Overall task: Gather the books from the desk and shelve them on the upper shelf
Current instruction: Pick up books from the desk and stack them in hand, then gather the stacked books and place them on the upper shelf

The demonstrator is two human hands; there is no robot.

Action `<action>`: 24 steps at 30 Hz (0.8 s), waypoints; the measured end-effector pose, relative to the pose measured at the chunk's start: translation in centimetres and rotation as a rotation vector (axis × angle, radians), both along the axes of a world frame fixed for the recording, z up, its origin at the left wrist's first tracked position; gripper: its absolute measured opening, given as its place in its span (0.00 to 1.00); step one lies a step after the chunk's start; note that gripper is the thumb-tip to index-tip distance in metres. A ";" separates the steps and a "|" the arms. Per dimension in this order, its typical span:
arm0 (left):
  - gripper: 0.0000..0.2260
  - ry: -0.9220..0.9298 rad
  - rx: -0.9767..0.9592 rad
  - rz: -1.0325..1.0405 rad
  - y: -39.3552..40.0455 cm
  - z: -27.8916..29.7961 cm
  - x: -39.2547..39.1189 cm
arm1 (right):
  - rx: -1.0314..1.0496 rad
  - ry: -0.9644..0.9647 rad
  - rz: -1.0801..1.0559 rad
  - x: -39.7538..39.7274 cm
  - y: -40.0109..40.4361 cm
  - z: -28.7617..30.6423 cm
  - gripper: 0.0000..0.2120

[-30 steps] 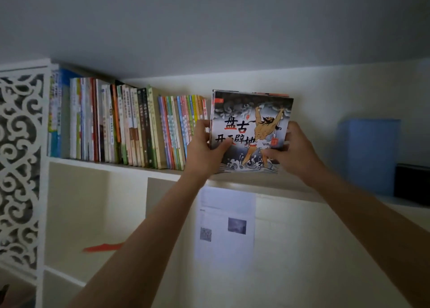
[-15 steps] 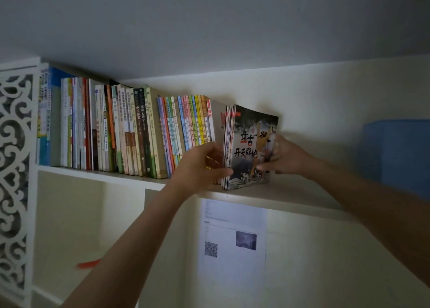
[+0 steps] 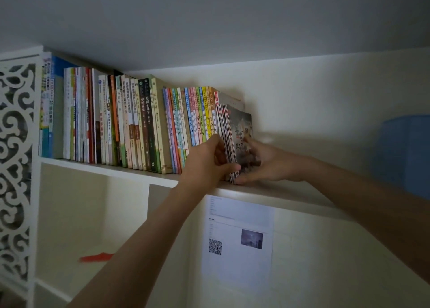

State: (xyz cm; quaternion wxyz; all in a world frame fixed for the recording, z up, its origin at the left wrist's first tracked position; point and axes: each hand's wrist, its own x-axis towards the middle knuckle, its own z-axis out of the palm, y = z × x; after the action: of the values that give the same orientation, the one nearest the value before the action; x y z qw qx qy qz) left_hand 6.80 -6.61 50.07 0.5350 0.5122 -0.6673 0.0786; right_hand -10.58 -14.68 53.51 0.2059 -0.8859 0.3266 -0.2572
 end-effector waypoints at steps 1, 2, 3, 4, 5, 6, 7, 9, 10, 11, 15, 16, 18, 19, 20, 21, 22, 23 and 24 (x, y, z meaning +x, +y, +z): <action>0.19 -0.009 -0.012 0.012 -0.2 0.0 0.2 | -0.001 -0.009 0.018 0.2 -0.3 0.0 0.59; 0.20 -0.018 -0.018 0.015 -0.3 0.1 0.4 | 0.003 -0.002 0.031 0.4 -0.2 0.0 0.57; 0.21 -0.025 -0.017 0.009 -0.3 0.1 0.7 | 0.003 0.015 0.039 0.4 -0.2 0.1 0.55; 0.21 -0.032 -0.010 -0.003 -0.3 0.1 1.0 | -0.001 0.034 0.041 0.4 -0.1 0.3 0.52; 0.21 -0.035 0.000 -0.017 -0.3 0.0 1.2 | -0.008 0.043 0.036 0.5 -0.3 0.4 0.51; 0.20 -0.030 0.008 -0.032 -0.3 -0.1 1.3 | -0.014 0.038 0.028 0.4 -0.3 0.3 0.49; 0.19 -0.019 0.009 -0.045 -0.4 -0.2 1.4 | -0.029 0.020 0.019 0.5 -0.4 0.1 0.49; 0.18 -0.003 0.002 -0.042 -0.7 -0.3 1.4 | -0.061 -0.003 -0.015 0.7 -0.6 -0.4 0.50; 0.17 -0.004 0.003 -0.028 -0.6 -0.3 1.4 | -0.071 0.002 -0.020 0.8 -0.4 -0.6 0.49; 0.17 -0.011 0.009 -0.007 -0.5 -0.2 1.3 | -0.068 0.016 -0.023 1.0 -0.1 -0.6 0.46; 0.17 -0.029 -0.031 0.099 1.0 -0.6 0.0 | -0.195 0.086 -0.110 0.8 3.8 -0.1 0.30; 0.15 -0.030 -0.093 0.092 2.0 -0.9 -0.5 | -0.279 0.046 -0.131 0.3 5.4 -0.4 0.27; 0.08 -0.060 -0.224 -0.014 4.6 -2.5 -2.2 | -0.433 -0.136 -0.146 -1.8 9.5 -2.2 0.20; 0.05 -0.095 -0.251 -0.092 6.0 -3.8 -3.4 | -0.508 -0.218 -0.138 -3.3 11.8 -3.8 0.15; 0.03 -0.136 -0.226 -0.169 7.3 -5.3 -4.6 | -0.555 -0.258 -0.136 -5.0 13.9 -5.8 0.09; 0.03 -0.175 -0.146 -0.244 8.2 -7.2 -6.0 | -0.561 -0.266 -0.155 -6.8 15.1 -8.2 0.04; 0.03 -0.208 -0.033 -0.315 8.5 -9.6 -7.4 | -0.515 -0.227 -0.201 -8.6 15.8 -10.8 0.02; 0.03 -0.236 0.091 -0.377 8.2 -12.6 -8.8 | -0.431 -0.156 -0.266 -10.4 15.7 -14.3 0.03; 0.03 -0.250 0.222 -0.420 7.6 -16.1 -10.1 | -0.326 -0.068 -0.328 -12.3 15.1 -18.2 0.04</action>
State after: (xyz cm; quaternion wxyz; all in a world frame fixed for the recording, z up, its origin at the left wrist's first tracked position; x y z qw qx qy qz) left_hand -3.34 0.97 34.00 0.3936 0.4045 -0.8242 -0.0453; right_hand -22.90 0.45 35.30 0.0265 -0.8332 0.4135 -0.3662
